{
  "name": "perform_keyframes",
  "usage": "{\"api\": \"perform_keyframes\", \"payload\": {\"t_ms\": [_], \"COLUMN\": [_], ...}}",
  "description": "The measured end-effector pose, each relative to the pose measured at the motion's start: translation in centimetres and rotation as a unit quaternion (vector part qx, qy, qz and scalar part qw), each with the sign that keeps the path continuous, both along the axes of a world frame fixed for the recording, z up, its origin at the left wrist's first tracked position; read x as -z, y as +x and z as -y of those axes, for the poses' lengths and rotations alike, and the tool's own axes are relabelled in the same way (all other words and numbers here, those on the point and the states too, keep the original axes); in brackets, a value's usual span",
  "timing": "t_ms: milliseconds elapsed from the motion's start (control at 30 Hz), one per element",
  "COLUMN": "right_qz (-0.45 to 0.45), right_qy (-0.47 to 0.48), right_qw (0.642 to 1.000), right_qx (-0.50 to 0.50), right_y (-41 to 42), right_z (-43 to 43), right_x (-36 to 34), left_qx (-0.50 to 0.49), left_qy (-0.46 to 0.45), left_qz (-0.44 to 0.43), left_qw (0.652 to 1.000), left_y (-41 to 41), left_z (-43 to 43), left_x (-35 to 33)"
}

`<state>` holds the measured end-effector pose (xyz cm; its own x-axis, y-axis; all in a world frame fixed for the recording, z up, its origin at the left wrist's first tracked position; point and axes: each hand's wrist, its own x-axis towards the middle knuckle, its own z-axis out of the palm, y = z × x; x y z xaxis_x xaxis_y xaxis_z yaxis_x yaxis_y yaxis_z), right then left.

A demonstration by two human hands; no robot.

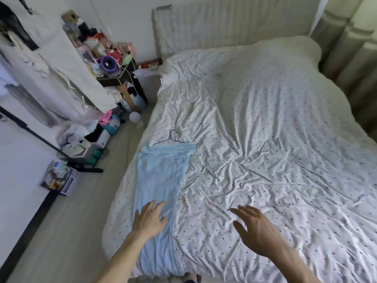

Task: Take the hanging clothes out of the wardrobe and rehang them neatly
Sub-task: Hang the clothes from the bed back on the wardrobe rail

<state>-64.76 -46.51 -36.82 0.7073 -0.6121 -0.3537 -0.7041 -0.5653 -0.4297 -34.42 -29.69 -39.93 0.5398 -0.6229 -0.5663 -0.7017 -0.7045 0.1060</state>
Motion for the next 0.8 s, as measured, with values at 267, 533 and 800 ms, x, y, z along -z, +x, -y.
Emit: {"api": "perform_keyframes", "payload": {"t_ms": [267,533,800], "right_qz": [-0.076,-0.17,-0.232], "right_qy": [0.047,0.12,0.129], "right_qw": [0.996,0.978,0.962], "right_qx": [-0.019,0.033,0.067], "right_y": [17.0,29.3,36.0], "right_z": [4.3,9.0,10.1], "right_x": [8.0,20.9,30.5], "left_qx": [0.017,0.051,0.013], "left_qy": [0.04,0.088,0.021], "left_qz": [-0.021,-0.025,0.004], "left_qw": [0.999,0.994,1.0], "left_y": [18.0,33.6,44.8], "left_z": [5.9,16.6,24.3], "left_x": [6.0,15.6,25.2]}}
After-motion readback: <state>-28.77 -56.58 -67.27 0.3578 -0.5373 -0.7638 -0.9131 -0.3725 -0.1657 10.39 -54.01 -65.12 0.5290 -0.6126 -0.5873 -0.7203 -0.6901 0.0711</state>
